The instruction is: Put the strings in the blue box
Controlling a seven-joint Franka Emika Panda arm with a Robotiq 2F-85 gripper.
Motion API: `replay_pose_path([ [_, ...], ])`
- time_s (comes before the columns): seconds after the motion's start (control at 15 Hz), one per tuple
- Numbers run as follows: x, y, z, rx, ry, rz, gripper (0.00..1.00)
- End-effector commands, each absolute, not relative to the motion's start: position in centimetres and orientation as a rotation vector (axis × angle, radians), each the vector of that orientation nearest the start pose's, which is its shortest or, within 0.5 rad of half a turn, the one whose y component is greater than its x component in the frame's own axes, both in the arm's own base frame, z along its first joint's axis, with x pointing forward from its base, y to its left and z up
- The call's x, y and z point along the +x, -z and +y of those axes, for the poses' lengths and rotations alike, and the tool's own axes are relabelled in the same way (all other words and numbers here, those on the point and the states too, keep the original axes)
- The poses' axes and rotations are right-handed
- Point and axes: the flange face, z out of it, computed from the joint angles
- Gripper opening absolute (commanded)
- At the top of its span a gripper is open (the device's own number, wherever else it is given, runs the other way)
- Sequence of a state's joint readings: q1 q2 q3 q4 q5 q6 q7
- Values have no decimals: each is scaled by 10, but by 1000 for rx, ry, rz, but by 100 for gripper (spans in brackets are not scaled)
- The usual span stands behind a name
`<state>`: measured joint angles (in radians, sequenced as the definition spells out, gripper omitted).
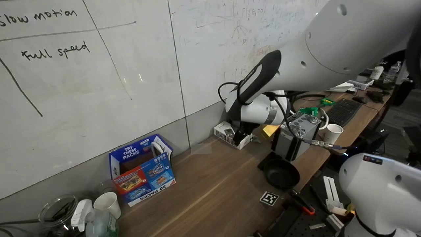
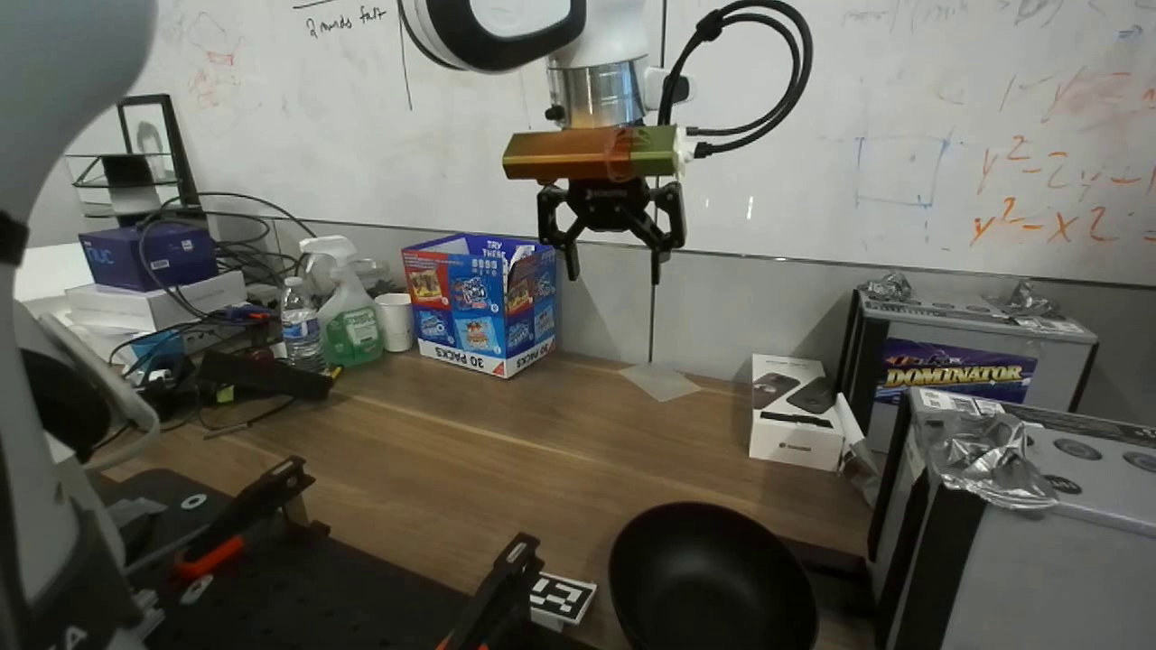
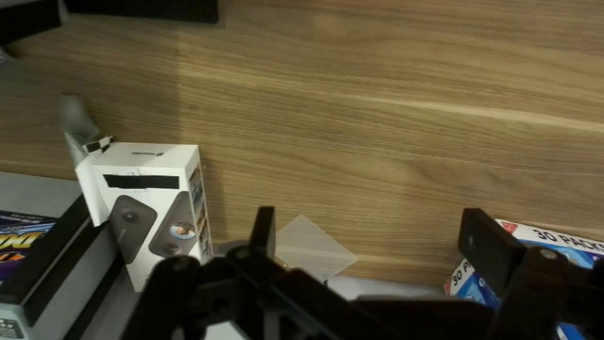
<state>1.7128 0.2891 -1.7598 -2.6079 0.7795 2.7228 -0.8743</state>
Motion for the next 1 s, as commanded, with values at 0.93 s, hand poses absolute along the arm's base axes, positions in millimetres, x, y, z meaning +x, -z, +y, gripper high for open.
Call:
replay_pose_path([
  [0.93, 338, -409, -46, -3236, 45, -9, 100],
])
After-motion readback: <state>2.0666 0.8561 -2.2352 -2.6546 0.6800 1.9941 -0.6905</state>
